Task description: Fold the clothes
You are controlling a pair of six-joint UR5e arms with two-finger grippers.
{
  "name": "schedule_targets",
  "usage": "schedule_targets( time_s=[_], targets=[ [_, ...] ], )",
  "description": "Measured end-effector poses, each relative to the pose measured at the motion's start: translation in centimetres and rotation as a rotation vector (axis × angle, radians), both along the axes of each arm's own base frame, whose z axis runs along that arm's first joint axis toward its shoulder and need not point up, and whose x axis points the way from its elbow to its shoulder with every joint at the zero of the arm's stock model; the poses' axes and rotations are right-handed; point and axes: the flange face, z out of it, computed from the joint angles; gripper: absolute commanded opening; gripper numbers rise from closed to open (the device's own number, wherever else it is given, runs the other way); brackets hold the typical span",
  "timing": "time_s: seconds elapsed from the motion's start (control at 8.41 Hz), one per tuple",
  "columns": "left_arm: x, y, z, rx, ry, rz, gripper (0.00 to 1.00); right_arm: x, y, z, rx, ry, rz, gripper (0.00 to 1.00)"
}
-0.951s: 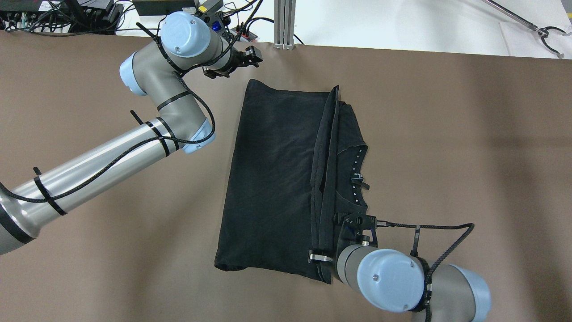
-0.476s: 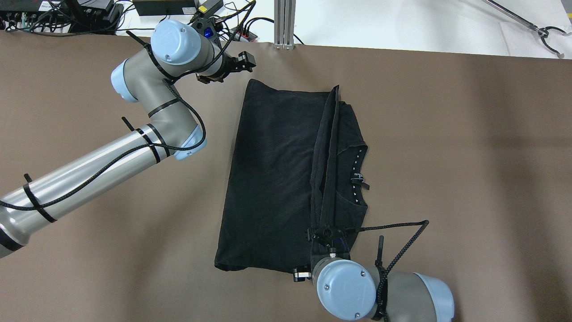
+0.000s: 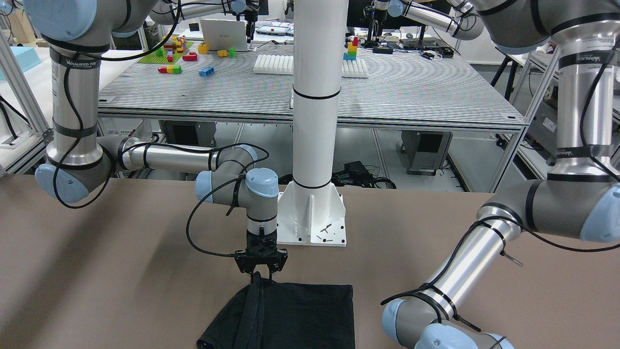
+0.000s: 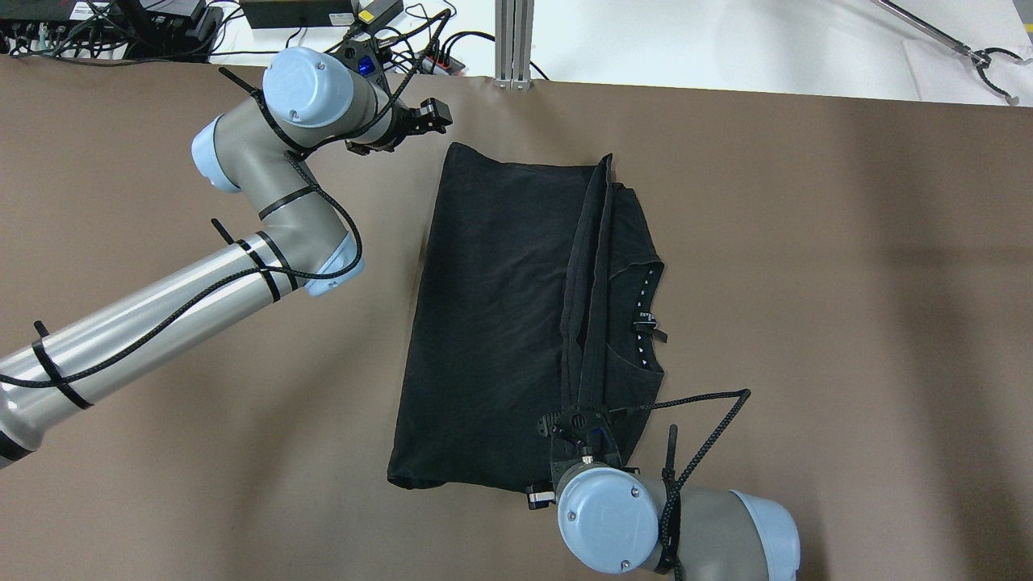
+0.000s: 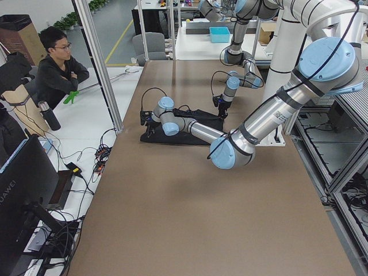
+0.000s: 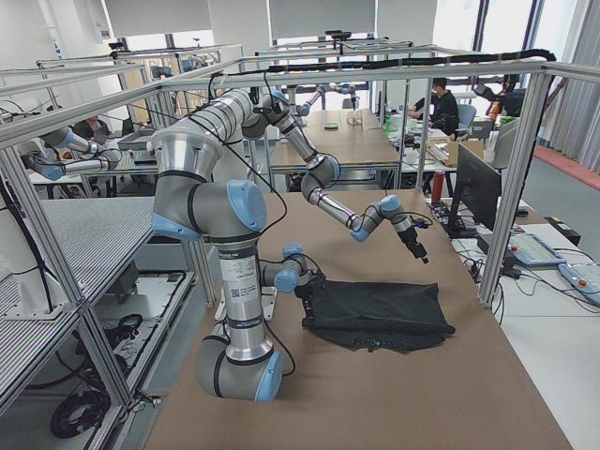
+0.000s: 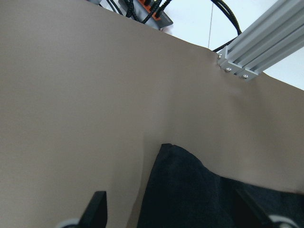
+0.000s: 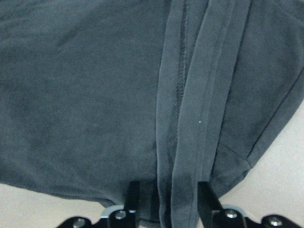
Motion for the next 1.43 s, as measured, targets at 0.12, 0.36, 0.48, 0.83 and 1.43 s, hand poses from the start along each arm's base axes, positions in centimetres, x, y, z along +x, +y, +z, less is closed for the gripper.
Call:
schedule_targets(
  time_s=[0.12, 0.36, 0.48, 0.83, 1.43],
  targets=[
    [0.0, 0.0, 0.1, 0.000, -0.001, -0.002, 0.94, -0.2, -0.1, 0.3, 0.011, 0.011, -0.002, 0.40],
    [0.0, 0.0, 0.3, -0.003, -0.002, -0.004, 0.94, -0.6, -0.3, 0.6, 0.022, 0.024, -0.001, 0.00],
    [0.0, 0.1, 0.4, -0.002, -0.001, -0.004, 0.94, -0.5, -0.3, 0.7, 0.024, 0.025, -0.003, 0.00],
    [0.2, 0.4, 0.3, 0.000, -0.002, -0.004, 0.94, 0.6, -0.9, 0.9, 0.079, 0.040, -0.068, 0.00],
    [2.2, 2.0, -0.4, 0.015, 0.004, -0.030, 0.94, 4.5, 2.0, 4.4, 0.056, 0.058, -0.118, 0.94]
  ],
)
